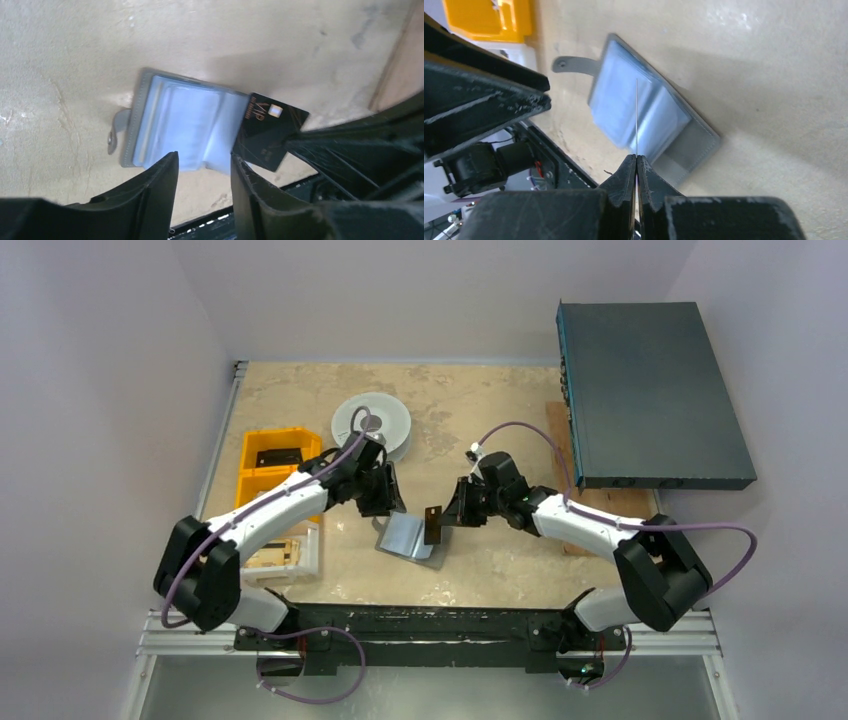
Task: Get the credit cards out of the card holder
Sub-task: Remove the credit card from the card holder, then place the credit card in the storage box, then remove the credit card from the card holder.
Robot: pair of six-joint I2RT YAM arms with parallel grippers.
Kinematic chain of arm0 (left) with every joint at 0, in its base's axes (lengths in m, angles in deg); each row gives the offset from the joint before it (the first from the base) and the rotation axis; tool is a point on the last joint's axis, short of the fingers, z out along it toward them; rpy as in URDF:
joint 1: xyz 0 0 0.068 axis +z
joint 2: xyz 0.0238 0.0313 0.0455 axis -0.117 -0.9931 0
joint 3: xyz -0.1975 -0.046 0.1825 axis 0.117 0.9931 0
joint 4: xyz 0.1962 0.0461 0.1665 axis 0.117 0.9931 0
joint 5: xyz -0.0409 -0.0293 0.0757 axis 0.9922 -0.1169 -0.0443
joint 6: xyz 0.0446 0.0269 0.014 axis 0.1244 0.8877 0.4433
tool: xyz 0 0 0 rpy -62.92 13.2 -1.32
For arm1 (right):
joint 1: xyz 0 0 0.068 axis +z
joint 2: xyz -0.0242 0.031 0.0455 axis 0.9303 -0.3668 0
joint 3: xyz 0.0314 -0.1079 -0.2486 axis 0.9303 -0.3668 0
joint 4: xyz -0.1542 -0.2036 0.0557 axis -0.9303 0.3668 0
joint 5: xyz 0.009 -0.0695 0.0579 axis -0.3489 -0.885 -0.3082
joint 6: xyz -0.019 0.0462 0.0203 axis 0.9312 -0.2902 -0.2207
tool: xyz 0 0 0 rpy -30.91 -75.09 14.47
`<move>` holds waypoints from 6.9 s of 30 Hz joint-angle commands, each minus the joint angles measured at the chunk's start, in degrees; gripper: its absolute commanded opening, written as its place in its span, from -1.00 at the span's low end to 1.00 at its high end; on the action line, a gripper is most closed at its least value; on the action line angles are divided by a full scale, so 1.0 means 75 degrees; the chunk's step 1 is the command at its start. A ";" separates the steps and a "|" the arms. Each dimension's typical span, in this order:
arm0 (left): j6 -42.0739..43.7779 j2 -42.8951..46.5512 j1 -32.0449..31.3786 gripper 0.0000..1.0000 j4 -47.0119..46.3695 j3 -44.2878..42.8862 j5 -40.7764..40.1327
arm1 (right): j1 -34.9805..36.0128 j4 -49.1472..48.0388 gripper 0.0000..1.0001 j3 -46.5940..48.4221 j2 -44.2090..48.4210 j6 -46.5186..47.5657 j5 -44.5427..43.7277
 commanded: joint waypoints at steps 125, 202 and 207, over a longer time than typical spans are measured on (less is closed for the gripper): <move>-0.1189 -0.1753 0.5896 0.11 0.1433 -0.4208 -0.1374 | -0.3327 0.6605 0.98 0.9342 -0.5256 0.2280 0.0041; 0.0804 0.3624 0.2332 0.15 0.0094 0.2986 0.1964 | 0.3408 0.2969 -0.09 0.4068 -0.3730 -0.1170 -0.4594; 0.0715 0.3489 0.2109 0.14 -0.0017 0.2984 0.1880 | 0.3376 0.2330 -0.57 0.3416 -0.3394 -0.0742 -0.4338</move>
